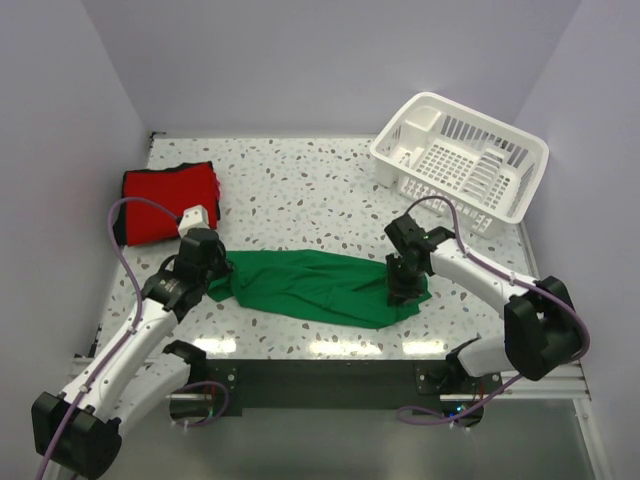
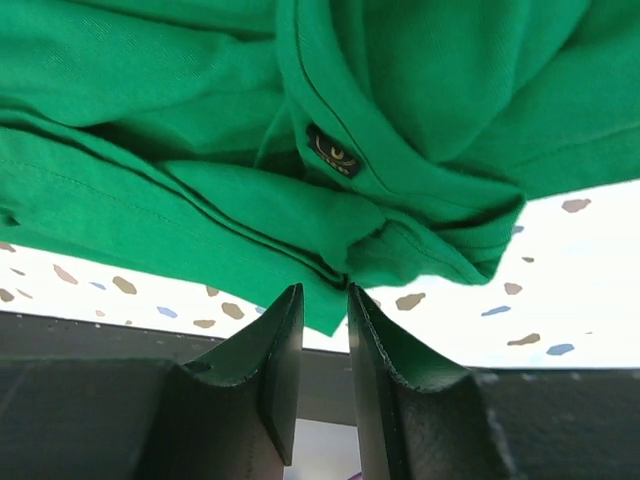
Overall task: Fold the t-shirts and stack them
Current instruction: Flatten the tshirt out
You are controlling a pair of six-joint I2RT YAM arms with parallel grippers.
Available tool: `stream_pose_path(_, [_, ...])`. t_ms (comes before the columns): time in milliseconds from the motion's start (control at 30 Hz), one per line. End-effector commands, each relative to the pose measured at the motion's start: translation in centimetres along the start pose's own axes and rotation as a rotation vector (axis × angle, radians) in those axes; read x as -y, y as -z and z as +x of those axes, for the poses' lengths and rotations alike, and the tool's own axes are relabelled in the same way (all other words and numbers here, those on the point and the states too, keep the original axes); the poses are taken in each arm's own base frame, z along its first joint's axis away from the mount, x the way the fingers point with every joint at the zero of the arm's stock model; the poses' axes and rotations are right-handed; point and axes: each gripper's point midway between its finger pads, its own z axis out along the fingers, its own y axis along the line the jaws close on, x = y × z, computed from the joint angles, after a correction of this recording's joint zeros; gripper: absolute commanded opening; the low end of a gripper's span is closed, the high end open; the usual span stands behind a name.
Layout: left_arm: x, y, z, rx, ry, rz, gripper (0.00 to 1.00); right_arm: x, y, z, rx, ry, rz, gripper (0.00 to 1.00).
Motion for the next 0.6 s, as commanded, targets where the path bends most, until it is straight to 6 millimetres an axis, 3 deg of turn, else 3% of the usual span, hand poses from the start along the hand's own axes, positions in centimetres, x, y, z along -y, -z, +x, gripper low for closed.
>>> stream_pose_path(0, [0.5,0.3,-1.1,0.04,0.02,0.026,0.0,-0.3,-0.6,-0.5,0.012,0.004,-0.014,0.28])
stream_pose_path(433, [0.4,0.3,-1.1,0.041,0.026,0.023,0.0,1.0,-1.3,0.2,-0.02,-0.009,0.051,0.29])
stream_pose_path(567, [0.5,0.4,-1.2,0.043,0.027,0.025,0.0,0.9,-1.7,0.1,-0.023,-0.005,0.044,0.24])
